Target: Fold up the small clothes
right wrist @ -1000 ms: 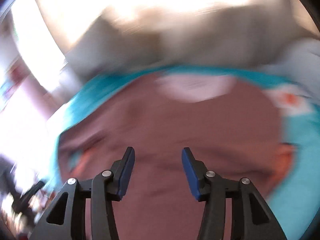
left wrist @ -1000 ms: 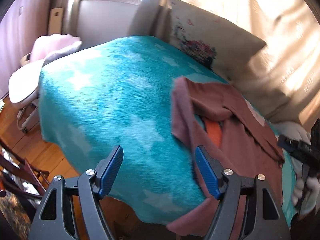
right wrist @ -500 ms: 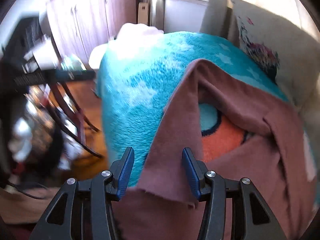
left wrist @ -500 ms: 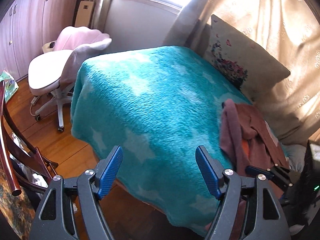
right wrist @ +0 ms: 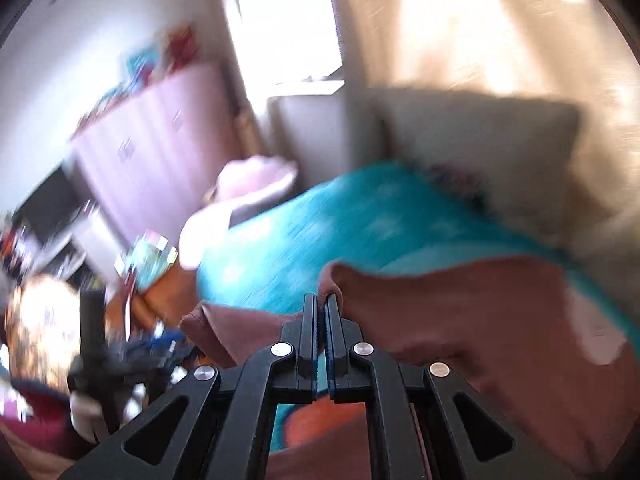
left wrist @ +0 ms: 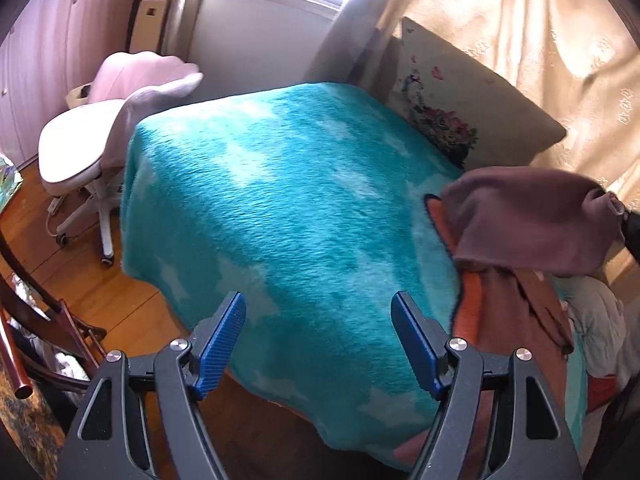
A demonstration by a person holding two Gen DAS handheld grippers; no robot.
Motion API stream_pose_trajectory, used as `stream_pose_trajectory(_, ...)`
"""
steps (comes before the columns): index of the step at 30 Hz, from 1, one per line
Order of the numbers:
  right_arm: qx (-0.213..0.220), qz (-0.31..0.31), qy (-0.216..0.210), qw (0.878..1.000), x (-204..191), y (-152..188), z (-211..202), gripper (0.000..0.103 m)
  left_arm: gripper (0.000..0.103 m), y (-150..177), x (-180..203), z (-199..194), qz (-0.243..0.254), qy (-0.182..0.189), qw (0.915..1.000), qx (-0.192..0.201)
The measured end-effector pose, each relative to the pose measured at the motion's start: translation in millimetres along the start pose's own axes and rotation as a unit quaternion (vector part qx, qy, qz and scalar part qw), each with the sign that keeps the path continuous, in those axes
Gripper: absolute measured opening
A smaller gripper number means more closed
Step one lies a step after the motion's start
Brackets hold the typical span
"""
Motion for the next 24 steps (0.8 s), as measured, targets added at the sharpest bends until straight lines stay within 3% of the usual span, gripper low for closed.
stream_pose_trajectory(2,0.018,0.019,0.046,0.999,38.1,-11.2,-29.7,0.004,0.074,-1.4,11.4,0.0,0.012,0.009,0.9999,0.002)
stream_pose_trajectory(6,0.01,0.046,0.155,0.987,122.3,-4.6,-80.8,0.004,0.075,-1.0,33.0,4.4,0.033,0.023,0.9992,0.0)
stream_pose_trajectory(11,-0.025,0.136,0.292,0.946,242.3,41.4,-130.8,0.004,0.075,4.4,65.0,11.5,0.045,0.05,0.9976,-0.013)
stream_pose_trajectory(15,-0.094,0.229,0.34,0.907,318.3,101.7,-141.9,0.005,0.075,6.6,98.7,12.1,0.074,0.07,0.9947,-0.017)
stream_pose_trajectory(17,-0.079,0.262,0.353,0.895,330.5,121.8,-155.4,0.007,0.075,6.5,114.9,12.7,0.092,0.075,0.9927,-0.016)
stream_pose_trajectory(18,-0.058,0.276,0.352,0.893,332.2,125.8,-165.5,0.013,0.077,5.8,122.0,13.8,0.1,0.078,0.9918,-0.017)
stream_pose_trajectory(20,-0.017,0.286,0.35,0.892,325.2,130.6,-184.2,0.034,0.079,3.1,141.2,19.5,0.116,0.088,0.9891,-0.021)
stream_pose_trajectory(21,-0.005,0.284,0.347,0.894,322.4,130.5,-187.5,0.054,0.08,1.9,151.6,23.3,0.124,0.094,0.9875,-0.023)
stream_pose_trajectory(22,0.002,0.281,0.34,0.897,317.9,128.5,-189.4,0.063,0.08,1.0,164.0,28.6,0.135,0.096,0.9859,-0.023)
stream_pose_trajectory(24,0.011,0.275,0.328,0.904,311.2,128.6,-190.1,0.063,0.08,-0.1,185.1,39.1,0.153,0.099,0.9829,-0.023)
Point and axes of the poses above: each gripper's, at about its wrist camera, not at the fingertips, and z roughly the way its jaws point, x to its right, y to its underside, the point moved 1 cm from there along z, roughly the way its jaws point, and after that the axes turned 11 degrees about x, right-handed, at the moved point
